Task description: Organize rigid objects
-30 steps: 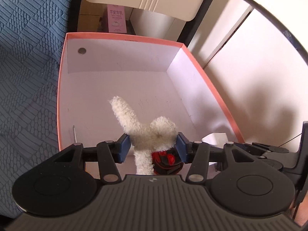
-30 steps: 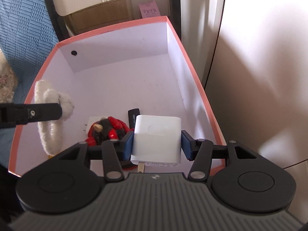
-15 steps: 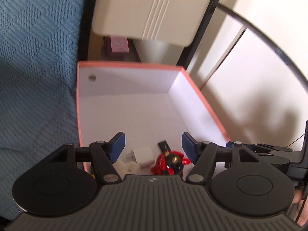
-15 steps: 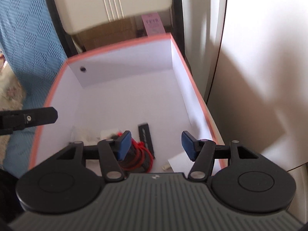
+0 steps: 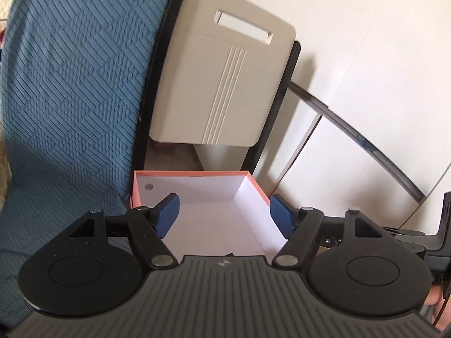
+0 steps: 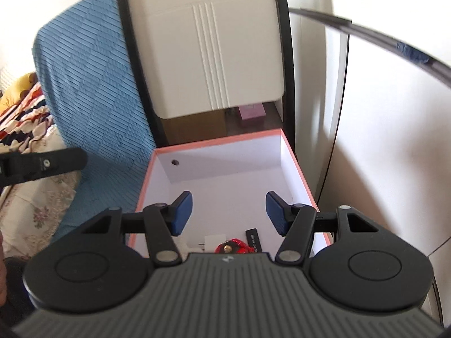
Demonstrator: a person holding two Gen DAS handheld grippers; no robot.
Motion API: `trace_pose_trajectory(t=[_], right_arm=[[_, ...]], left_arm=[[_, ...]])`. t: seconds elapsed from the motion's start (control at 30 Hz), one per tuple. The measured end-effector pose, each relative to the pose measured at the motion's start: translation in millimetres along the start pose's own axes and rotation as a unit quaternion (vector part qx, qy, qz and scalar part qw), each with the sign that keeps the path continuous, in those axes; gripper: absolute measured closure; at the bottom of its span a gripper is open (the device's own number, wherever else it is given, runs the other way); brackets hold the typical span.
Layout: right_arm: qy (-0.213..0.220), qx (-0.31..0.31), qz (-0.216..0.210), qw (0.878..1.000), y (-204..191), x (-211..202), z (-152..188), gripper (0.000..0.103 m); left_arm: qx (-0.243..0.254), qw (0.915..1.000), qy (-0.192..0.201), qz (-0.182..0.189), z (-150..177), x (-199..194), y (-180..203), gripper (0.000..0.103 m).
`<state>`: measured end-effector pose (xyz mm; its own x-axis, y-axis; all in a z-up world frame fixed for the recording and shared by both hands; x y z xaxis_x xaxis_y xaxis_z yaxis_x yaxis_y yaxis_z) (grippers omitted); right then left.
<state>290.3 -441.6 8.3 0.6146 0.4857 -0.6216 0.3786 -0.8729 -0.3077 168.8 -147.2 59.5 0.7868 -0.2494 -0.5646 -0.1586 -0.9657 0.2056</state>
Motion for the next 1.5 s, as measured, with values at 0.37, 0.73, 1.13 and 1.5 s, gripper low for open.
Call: trace_pose_trajectory(t=[0.37,0.73,1.13,1.5], right_arm=[[0.003,0.01,0.009,1.0,-34.5,-36.6,40.7,0.043],[-0.01,0.007,0.02,1.0,-53.8,-40.1,79.3,0.043],[-0.016,0.003,0.033,0.999,-54.5,-27.5,96.2,0.043],[-0.016,0.011,0.035,0.999,-51.8,-24.4,97.0,0.043]], left_arm=[[-0.008,0.9999,0.01,0.0,25.0,-45.2,-17.0,0.024],[0.0,1.0,0.005,0.001,54.7,-47.6,-25.5,0.02],[0.01,0.9998,-0.007,-0.017,75.5,-28.6,-37.0,0.013],[0.015,0.9993,-0.014,-0.033,78.3,-16.9,-43.5,0.006]])
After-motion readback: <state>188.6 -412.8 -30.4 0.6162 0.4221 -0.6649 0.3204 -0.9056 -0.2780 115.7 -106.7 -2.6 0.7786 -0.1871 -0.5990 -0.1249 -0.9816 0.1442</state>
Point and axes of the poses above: each gripper's, at about its wrist camera, not at the fingertips, and x roughly the way its jaws point, y to its right, z to its underside, the point moved 4 cm from there along x, roughly the way its jaws point, and after that the axes turned 11 degrees about -z, right-handed, at the moved point
